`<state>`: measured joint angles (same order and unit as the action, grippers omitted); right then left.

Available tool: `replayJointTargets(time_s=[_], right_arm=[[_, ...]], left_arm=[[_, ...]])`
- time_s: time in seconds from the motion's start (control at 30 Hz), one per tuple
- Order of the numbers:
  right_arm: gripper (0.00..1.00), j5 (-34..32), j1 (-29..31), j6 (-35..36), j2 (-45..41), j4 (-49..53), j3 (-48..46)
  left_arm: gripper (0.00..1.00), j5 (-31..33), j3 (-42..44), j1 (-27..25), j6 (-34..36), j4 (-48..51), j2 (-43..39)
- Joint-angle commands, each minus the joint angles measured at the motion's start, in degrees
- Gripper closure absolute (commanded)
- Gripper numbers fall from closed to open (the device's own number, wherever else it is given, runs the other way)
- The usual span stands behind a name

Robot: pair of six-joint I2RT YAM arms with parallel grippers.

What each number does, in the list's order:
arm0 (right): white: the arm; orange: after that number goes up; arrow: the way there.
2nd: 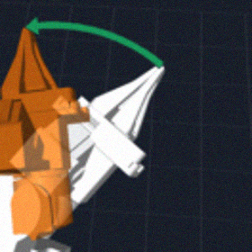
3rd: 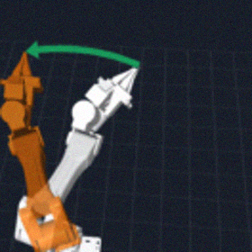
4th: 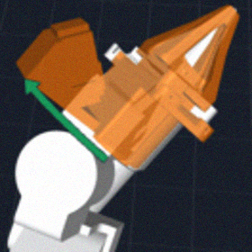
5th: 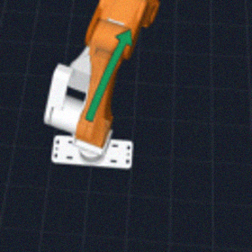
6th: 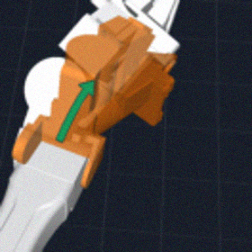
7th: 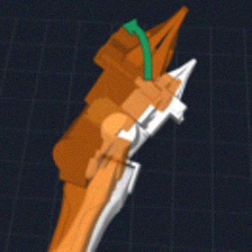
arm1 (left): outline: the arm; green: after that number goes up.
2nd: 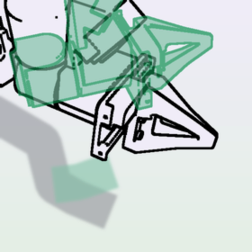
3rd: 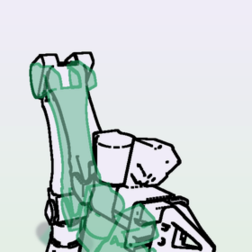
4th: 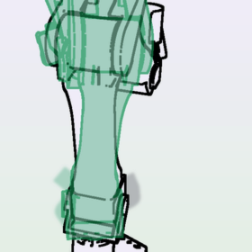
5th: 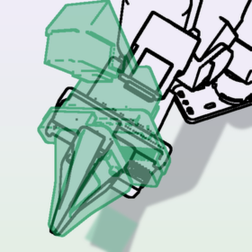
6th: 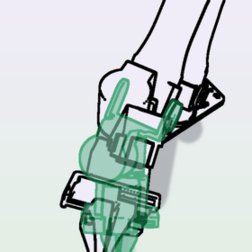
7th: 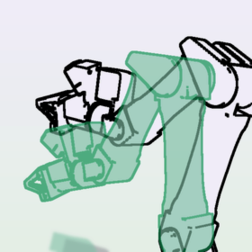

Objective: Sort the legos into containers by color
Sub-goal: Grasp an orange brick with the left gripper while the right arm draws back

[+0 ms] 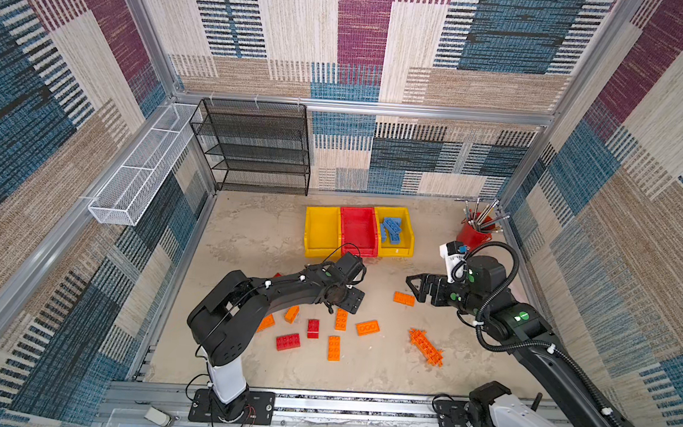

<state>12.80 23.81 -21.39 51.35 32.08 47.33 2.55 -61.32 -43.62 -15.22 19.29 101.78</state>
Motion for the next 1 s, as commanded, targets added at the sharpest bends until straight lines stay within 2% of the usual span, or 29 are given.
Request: replayJointTargets(time_s=[0.0,0.33,0.53,0.77,0.97], right_arm=[[0.01,-1.03,0.01,-0.74,0.22,-0.46,0.26],[0.01,-1.52,0.01,-0.8,1.4,0.16,0.98],[0.01,-2.17,0.01,-1.03,0.53,0.88,1.68],[0.01,-2.5,0.01,-1.37,-0.28,0.89,2.12],[0.01,-2.16,0.01,-1.63,-1.06,0.28,2.03]], left_arm=[[0.2,-0.96,0.05,0.2,-0.6,-0.88,0.87],[0.46,0.01,-1.4,0.19,-0.4,-0.05,3.84],[0.52,0.02,-1.77,0.29,-0.95,0.45,4.9],[0.78,0.1,-2.78,0.29,-1.39,2.06,4.18],[0.78,2.39,-8.24,0.29,-0.8,8.78,3.18]])
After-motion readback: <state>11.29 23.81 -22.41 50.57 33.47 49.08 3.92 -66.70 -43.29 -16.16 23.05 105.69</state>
